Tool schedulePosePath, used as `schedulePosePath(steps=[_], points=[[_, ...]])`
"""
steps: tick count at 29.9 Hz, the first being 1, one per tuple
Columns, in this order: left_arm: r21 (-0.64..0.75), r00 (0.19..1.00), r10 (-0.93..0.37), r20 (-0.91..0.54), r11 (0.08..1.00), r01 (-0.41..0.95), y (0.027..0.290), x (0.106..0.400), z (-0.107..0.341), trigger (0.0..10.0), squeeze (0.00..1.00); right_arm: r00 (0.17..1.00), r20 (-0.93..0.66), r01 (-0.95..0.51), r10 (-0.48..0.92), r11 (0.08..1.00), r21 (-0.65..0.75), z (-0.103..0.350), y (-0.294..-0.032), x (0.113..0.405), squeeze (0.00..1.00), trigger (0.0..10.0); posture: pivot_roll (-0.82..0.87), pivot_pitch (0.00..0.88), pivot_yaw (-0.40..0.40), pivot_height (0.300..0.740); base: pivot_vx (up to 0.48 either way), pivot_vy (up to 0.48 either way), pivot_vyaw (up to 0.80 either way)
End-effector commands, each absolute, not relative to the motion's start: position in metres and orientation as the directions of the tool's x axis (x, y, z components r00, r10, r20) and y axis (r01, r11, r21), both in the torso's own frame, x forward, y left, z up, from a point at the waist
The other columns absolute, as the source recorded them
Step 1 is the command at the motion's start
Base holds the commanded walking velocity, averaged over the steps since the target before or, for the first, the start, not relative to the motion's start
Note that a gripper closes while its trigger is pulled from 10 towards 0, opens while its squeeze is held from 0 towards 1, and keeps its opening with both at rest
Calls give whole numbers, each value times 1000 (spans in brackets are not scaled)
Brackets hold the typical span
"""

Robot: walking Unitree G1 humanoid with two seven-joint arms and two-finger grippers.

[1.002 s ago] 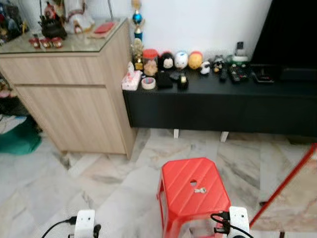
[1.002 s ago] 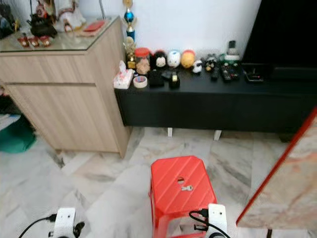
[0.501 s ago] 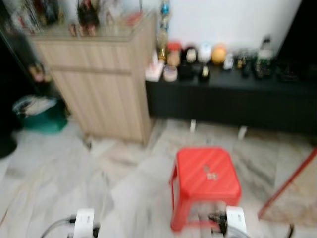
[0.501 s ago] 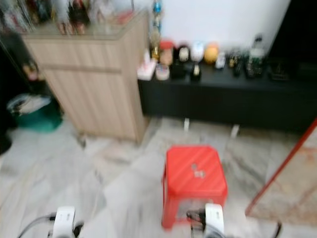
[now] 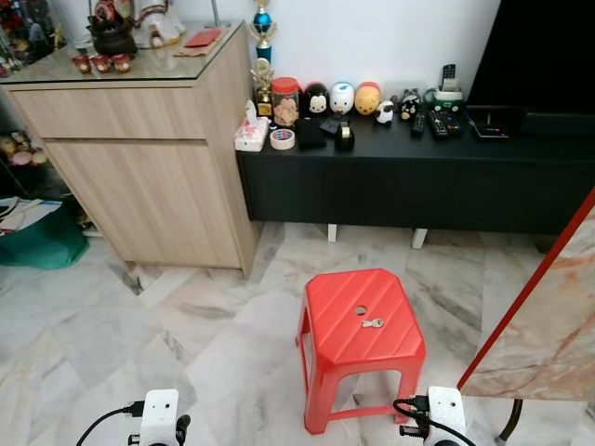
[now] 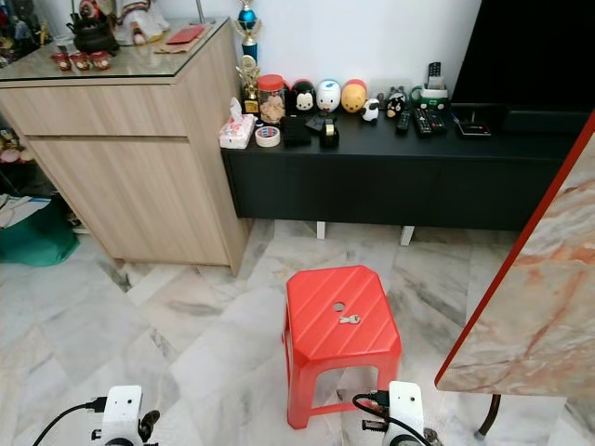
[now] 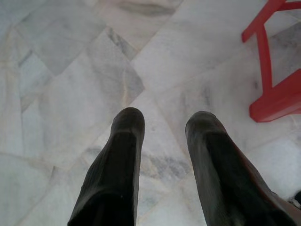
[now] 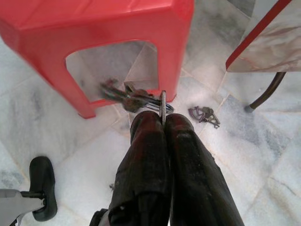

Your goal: Hang keys on a hook

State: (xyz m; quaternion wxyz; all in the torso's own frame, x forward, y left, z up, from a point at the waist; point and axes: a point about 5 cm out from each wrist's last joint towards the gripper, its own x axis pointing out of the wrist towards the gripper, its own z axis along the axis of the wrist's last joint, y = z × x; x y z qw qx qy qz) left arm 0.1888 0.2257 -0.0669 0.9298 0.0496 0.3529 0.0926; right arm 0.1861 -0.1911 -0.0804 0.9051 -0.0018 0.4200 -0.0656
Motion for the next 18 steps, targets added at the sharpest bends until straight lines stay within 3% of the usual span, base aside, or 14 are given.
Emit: schedulePosePath(steps=[1, 18], points=[[158, 728, 209, -653, 978, -139, 225, 188, -68, 10000, 0, 636, -762, 126, -127, 990, -60, -80, -194, 187, 0, 10000, 15, 0, 18, 740, 0, -292, 0], [157, 729, 201, -654, 979, -129, 222, 189, -68, 10000, 0, 652, -748, 128, -124, 990, -53, -78, -192, 191, 0, 10000, 14, 0, 23, 740, 0, -328, 0]])
